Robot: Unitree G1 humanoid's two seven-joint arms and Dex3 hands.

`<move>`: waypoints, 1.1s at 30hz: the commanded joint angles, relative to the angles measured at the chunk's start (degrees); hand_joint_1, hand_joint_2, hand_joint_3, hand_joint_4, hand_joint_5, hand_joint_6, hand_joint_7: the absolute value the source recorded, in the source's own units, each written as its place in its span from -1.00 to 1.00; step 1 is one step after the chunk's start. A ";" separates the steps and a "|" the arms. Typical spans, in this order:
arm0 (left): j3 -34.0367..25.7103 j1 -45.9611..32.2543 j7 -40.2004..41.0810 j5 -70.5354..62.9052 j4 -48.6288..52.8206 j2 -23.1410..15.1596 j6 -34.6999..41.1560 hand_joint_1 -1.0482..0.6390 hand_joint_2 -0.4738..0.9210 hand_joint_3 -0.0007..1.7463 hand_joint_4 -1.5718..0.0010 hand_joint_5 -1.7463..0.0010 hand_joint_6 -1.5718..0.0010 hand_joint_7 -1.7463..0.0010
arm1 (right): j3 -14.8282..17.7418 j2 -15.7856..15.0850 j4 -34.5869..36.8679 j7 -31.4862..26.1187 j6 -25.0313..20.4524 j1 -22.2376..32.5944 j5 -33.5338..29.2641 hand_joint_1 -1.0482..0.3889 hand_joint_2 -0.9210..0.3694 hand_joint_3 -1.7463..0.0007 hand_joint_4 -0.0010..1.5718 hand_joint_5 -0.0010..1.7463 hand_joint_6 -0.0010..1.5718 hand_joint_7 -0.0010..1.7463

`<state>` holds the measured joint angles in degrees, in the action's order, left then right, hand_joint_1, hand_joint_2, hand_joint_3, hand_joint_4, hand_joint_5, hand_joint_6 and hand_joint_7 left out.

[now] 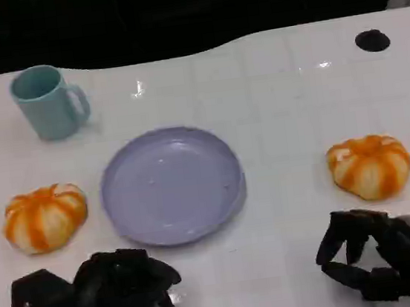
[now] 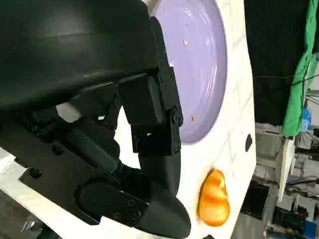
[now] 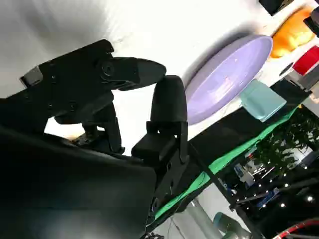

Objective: Grasp the bread from the table and place it into the plate.

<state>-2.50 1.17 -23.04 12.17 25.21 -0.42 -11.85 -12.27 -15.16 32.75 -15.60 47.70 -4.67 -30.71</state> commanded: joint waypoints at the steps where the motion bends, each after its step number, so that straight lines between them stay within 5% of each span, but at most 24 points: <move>1: -0.27 -0.19 -0.14 -0.32 0.28 -1.05 0.07 -1.00 0.57 -0.68 -0.14 -0.73 -0.91 0.52 | 0.17 -1.10 0.12 -0.04 -0.09 -0.70 0.32 -0.07 -0.70 0.41 -0.16 0.85 -0.14 0.46; 26: -0.35 -0.10 -0.35 -0.19 0.55 -1.03 -0.13 -1.00 0.58 -0.68 -0.13 -0.74 -0.91 0.51 | 0.27 -0.93 -0.38 0.29 -0.68 -0.64 0.79 -0.07 -0.71 0.44 -0.16 0.84 -0.15 0.45; 31: -0.33 -0.06 -0.11 -0.32 0.54 -0.99 0.01 -1.00 0.58 -0.68 -0.13 -0.74 -0.91 0.50 | 0.68 -0.92 -1.82 -0.08 -1.24 -0.29 0.69 -0.07 -0.59 0.30 -0.19 0.74 -0.13 0.20; 33: -0.32 -0.04 -0.04 -0.41 0.55 -1.04 0.01 -1.00 0.58 -0.68 -0.13 -0.74 -0.91 0.50 | 0.68 -1.30 -3.10 -0.33 -1.64 0.01 -0.14 -0.09 -0.58 0.30 -0.24 0.55 -0.14 0.03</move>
<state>-2.51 1.19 -23.07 12.13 25.21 -0.43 -11.86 -12.24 -15.28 31.51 -15.41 46.73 -4.80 -30.60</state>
